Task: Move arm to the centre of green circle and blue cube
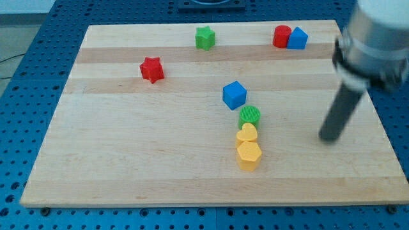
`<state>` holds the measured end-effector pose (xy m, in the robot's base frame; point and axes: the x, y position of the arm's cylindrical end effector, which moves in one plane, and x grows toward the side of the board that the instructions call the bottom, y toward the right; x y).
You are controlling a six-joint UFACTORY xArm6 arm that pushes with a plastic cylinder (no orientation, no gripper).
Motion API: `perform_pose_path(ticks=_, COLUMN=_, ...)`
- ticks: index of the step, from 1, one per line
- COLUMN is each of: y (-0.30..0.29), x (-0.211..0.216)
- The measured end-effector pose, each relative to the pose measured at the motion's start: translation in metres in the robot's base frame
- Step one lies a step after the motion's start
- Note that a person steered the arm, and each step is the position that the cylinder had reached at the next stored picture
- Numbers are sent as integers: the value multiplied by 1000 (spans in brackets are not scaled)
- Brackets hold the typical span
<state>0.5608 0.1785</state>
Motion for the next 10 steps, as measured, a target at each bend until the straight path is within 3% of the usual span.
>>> perform_pose_path(ticks=1, y=-32, x=58)
perform_pose_path(ticks=3, y=-80, x=30)
perform_pose_path(ticks=4, y=-103, x=46)
perform_pose_path(ticks=6, y=-130, x=-23)
perform_pose_path(ticks=9, y=-109, x=-140)
perform_pose_path(ticks=10, y=-97, x=-145)
